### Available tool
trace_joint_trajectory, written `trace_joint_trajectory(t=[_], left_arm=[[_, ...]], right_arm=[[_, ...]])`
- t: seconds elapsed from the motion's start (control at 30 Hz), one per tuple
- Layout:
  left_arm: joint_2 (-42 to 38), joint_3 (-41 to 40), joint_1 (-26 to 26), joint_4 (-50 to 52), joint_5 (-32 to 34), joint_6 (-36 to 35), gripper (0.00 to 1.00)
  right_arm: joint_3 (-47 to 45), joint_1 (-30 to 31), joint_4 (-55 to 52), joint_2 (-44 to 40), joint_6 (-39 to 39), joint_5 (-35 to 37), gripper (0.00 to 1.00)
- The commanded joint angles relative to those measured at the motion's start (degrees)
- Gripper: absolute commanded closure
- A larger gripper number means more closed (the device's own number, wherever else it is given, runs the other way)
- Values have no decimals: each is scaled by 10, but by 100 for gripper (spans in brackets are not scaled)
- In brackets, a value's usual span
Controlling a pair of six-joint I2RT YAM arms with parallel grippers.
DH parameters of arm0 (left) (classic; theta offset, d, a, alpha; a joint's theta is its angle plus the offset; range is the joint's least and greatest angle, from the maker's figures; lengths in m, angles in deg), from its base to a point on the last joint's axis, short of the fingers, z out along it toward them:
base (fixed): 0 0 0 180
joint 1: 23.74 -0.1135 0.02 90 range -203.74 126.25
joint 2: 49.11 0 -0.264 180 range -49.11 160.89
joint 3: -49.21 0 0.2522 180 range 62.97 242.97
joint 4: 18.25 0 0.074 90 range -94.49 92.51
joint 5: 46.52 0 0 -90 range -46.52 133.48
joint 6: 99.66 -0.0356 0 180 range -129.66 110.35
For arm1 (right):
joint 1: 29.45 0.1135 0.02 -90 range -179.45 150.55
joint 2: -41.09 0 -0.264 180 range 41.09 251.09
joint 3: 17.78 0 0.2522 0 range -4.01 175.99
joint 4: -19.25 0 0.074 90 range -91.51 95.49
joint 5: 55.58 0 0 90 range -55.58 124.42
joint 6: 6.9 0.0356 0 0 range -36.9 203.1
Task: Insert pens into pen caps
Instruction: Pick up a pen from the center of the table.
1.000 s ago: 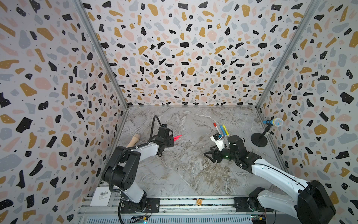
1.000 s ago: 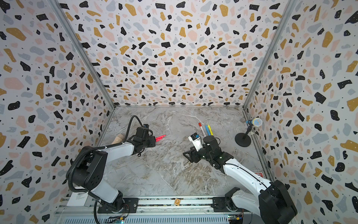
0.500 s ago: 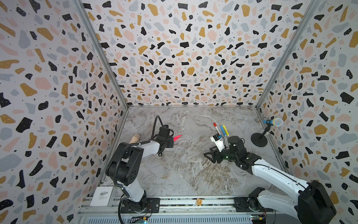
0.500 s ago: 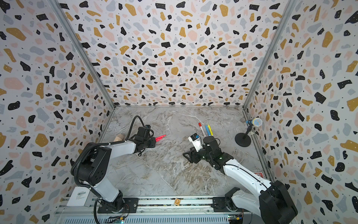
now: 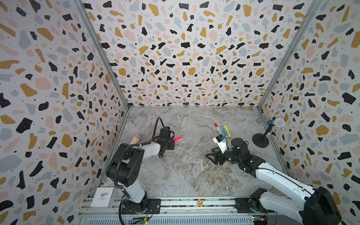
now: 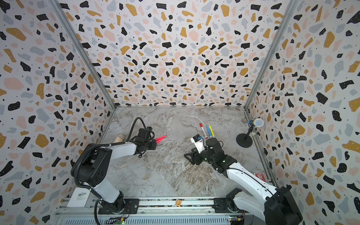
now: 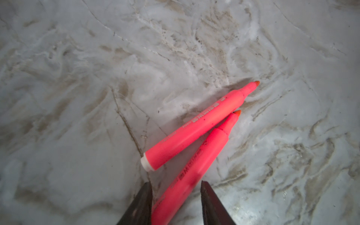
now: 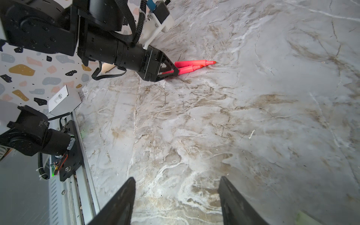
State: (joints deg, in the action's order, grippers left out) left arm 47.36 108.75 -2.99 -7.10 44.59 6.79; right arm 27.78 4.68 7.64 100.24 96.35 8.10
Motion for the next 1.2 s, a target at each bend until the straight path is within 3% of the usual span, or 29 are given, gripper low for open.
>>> trace_joint_trajectory(t=[0.0,0.4,0.67,0.93,1.17], left_arm=[[-10,-13,23,26,-16,-13,59],[-7,-3,91,78,4,-31,65],[15,-29,135,68,17,-33,90],[-75,-93,205,4,4,23,93],[-212,-182,269,-112,-20,85,94]], right_arm=[[-8,3,5,-24,11,-3,32],[-15,10,-19,-84,45,3,33],[-16,40,-63,-157,91,42,33],[-28,90,-93,-215,152,99,34],[-32,96,-125,-216,197,118,33]])
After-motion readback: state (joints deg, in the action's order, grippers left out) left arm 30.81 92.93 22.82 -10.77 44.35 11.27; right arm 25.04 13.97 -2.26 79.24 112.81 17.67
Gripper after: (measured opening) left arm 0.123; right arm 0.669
